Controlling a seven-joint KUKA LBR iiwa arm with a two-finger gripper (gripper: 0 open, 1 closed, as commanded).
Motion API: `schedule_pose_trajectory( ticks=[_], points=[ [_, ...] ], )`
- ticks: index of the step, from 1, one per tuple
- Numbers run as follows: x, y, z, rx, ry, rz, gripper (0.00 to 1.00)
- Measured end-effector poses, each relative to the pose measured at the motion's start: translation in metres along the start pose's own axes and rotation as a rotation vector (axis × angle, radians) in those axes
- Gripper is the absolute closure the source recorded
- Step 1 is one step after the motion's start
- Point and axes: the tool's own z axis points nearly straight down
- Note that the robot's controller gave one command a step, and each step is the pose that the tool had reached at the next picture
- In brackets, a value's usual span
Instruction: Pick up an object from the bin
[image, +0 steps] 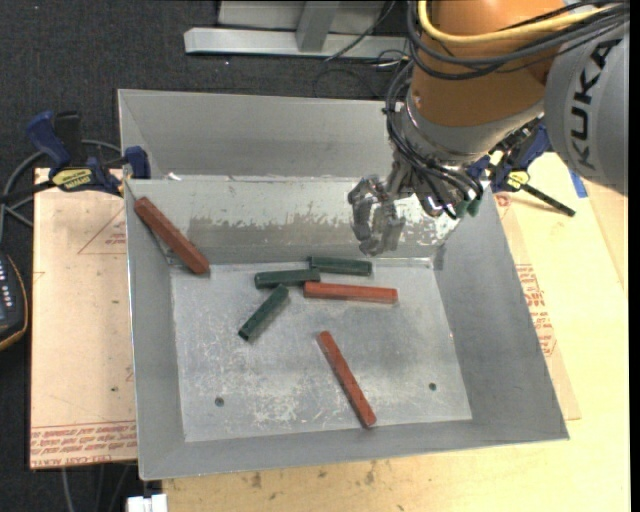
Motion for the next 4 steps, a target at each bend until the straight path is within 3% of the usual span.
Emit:
schedule_pose_trajectory(
  ticks=[1,2,3,4],
  points=[
    [0.001,-0.036,0.091,-0.002,0.013,-0.184,1.0],
    [0.0,-0.035,0.087,-0.001,0.007,-0.186,0.0],
    [0.022,-0.03,0.262,-0.004,0.014,-0.084,0.0],
    [-0.035,0.028,0.247,-0.003,0.0,-0.162,0.0]
  ],
)
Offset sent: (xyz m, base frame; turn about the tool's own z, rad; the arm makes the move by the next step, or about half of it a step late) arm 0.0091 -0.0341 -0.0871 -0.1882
